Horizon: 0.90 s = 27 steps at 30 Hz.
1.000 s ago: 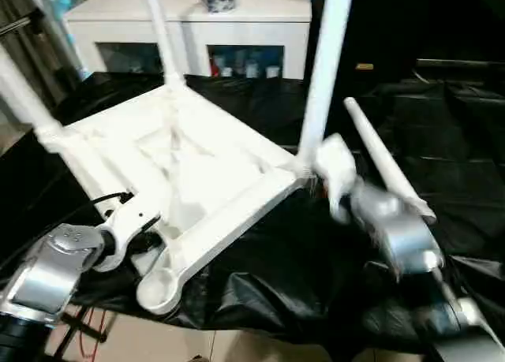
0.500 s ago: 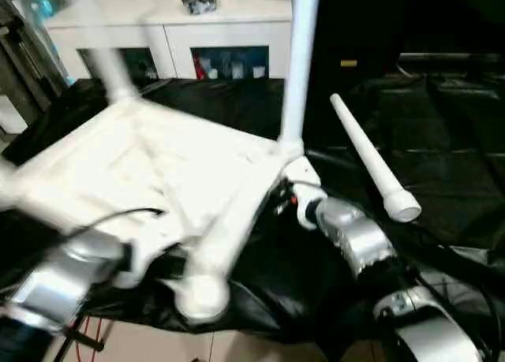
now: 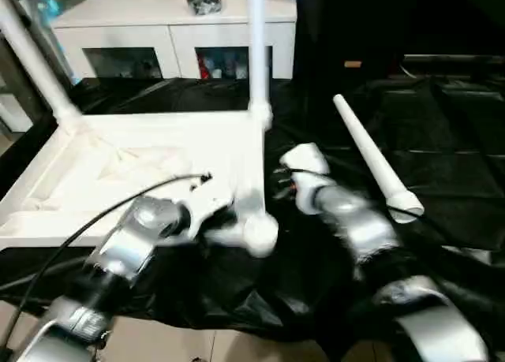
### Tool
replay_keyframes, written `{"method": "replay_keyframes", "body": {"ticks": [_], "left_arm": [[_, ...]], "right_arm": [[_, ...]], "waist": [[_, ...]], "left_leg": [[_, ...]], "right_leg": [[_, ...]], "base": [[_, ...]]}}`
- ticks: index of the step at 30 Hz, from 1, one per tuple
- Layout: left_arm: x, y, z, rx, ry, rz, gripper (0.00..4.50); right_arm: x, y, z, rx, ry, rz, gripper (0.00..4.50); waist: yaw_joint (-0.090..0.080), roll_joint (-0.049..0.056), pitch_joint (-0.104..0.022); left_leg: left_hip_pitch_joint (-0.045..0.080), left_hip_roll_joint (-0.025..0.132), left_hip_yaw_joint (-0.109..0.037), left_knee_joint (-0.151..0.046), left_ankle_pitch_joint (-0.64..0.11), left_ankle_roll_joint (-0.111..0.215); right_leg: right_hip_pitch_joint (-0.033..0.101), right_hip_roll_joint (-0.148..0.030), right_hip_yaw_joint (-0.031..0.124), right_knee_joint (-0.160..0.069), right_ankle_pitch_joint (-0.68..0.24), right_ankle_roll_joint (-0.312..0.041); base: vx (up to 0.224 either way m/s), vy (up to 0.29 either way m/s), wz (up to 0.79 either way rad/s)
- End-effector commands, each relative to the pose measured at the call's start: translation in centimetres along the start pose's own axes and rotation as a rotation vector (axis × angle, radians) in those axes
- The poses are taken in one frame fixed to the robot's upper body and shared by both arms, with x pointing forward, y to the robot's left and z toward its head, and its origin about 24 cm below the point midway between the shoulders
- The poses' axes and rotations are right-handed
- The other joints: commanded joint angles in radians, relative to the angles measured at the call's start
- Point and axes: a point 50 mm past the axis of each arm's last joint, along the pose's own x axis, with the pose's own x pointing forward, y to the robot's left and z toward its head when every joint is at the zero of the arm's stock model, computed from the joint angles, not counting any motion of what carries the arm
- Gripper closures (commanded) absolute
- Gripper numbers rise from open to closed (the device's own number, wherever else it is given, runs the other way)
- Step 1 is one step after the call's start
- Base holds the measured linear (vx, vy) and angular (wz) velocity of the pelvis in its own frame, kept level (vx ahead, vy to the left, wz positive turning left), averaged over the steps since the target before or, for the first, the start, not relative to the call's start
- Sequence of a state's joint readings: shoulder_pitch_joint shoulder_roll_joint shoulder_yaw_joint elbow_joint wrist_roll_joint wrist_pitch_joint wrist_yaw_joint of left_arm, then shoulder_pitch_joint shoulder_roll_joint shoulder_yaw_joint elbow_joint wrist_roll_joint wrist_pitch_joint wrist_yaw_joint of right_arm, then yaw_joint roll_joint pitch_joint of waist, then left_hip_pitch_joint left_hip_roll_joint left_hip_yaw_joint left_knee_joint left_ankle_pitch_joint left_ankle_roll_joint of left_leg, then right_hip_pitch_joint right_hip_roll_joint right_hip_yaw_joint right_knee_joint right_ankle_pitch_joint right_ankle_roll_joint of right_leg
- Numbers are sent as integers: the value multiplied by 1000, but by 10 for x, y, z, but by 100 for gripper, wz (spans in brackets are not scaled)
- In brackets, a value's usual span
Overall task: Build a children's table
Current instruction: Rotate table base
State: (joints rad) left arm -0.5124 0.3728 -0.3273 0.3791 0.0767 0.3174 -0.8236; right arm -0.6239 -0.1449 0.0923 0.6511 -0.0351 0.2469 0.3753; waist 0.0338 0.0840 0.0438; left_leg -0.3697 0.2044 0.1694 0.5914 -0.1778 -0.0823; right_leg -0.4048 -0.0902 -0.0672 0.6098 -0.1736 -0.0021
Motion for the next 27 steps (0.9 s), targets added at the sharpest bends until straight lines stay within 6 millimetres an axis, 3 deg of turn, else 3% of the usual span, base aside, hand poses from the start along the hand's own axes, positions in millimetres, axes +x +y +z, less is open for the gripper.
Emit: {"method": "replay_keyframes", "body": {"ticks": [1,2,3,4,5,6,7,8,9,11,12,13,14,15,16,17,19,22,23,25,27], "left_arm": [[-4,1,16,40,-90,6,450],[-6,0,19,52,-114,0,450],[-8,-1,22,39,-150,8,450],[-11,-1,26,1,-196,5,417],[-17,-3,29,-36,-242,1,409],[-25,-4,32,-74,-291,6,409],[-29,-5,34,-92,-316,10,400],[-30,-6,34,-95,-320,10,400],[-38,-7,33,-127,-354,36,372],[-40,-7,33,-149,-364,48,364],[-42,-6,32,-165,-374,56,361],[-43,-4,31,-188,-392,72,351],[-43,-3,31,-203,-405,83,351],[-42,-2,33,-202,-420,79,323],[-42,-2,35,-201,-430,75,321],[-42,-2,36,-201,-432,71,322],[-43,-7,47,-199,-471,4,297],[-45,-15,51,-187,-469,-60,280],[-46,-18,52,-187,-469,-89,280],[-47,-22,52,-181,-461,-124,239],[-47,-23,50,-174,-446,-134,235]], "right_arm": [[-7,-11,15,47,-48,-56,441],[-10,-15,17,65,-47,-68,441],[-14,-20,19,87,-41,-80,441],[-17,-24,20,127,-30,-76,450],[-21,-31,23,160,-19,-84,427],[-26,-42,26,175,3,-124,414],[-30,-49,27,181,14,-150,404],[-30,-50,28,182,16,-154,404],[-38,-68,30,179,56,-231,392],[-42,-78,32,194,80,-261,370],[-45,-85,33,206,96,-279,364],[-47,-92,33,217,117,-297,358],[-49,-97,33,223,131,-309,358],[-50,-102,31,220,157,-320,337],[-51,-106,30,218,176,-328,327],[-51,-106,30,218,178,-329,320],[-53,-116,30,228,225,-337,305],[-53,-122,32,269,233,-321,280],[-53,-125,32,281,243,-324,280],[-53,-130,30,275,269,-334,252],[-53,-132,31,270,272,-339,241]], "waist": [[1,27,-68],[0,13,-73],[3,20,-73],[2,19,-72],[4,34,-72],[2,25,-72],[3,34,-72],[-1,30,-69],[-4,28,-65],[-4,31,-63],[-5,22,-63],[-6,26,-62],[-7,9,-61],[-5,17,-59],[-6,-1,-59],[-4,6,-61],[-4,-4,-62],[4,-4,-65],[3,-10,-65],[8,-12,-68],[11,-9,-69]], "left_leg": [[6,4,-4,-66,-256,0],[3,4,-5,-64,-237,8],[3,2,-4,-59,-203,22],[-1,0,-1,-57,-188,37],[0,1,-2,-56,-186,39],[-1,2,-1,-55,-179,46],[1,3,-1,-55,-179,41],[-1,2,1,-55,-184,43],[1,-1,4,-56,-208,41],[3,-3,5,-55,-223,38],[4,-4,6,-54,-231,35],[4,-5,6,-54,-233,34],[2,-6,6,-54,-228,35],[7,-6,8,-52,-232,33],[1,-6,7,-53,-225,35],[2,-6,6,-52,-219,34],[2,-6,7,-51,-211,38],[1,0,8,-48,-176,49],[-1,0,9,-48,-170,53],[-4,1,9,-44,-133,68],[-3,1,11,-41,-119,75]], "right_leg": [[54,-36,31,-73,-198,-206],[61,-34,29,-67,-146,-218],[62,-33,30,-60,-94,-236],[64,-33,29,-60,-82,-247],[63,-35,28,-59,-82,-252],[63,-34,27,-62,-80,-256],[64,-33,26,-57,-81,-262],[64,-31,24,-62,-100,-258],[60,-29,23,-72,-173,-241],[58,-29,23,-76,-233,-223],[57,-28,23,-78,-283,-208],[56,-29,23,-80,-304,-200],[55,-29,22,-82,-343,-186],[49,-30,23,-89,-373,-174],[52,-28,22,-88,-374,-168],[52,-29,22,-85,-372,-169],[50,-31,22,-85,-366,-175],[50,-32,24,-75,-285,-206],[51,-31,24,-74,-269,-212],[52,-31,24,-63,-213,-237],[51,-30,23,-60,-182,-248]], "base": [[0,0,0],[0,0,0],[0,0,0],[0,0,0],[0,0,0],[0,0,0],[0,0,0],[0,0,0],[0,0,0],[0,0,0],[0,0,0],[0,0,0],[0,0,0],[0,0,0],[0,0,0],[0,0,0],[0,0,0],[0,0,0],[0,0,0],[0,0,0],[0,0,0]]}}
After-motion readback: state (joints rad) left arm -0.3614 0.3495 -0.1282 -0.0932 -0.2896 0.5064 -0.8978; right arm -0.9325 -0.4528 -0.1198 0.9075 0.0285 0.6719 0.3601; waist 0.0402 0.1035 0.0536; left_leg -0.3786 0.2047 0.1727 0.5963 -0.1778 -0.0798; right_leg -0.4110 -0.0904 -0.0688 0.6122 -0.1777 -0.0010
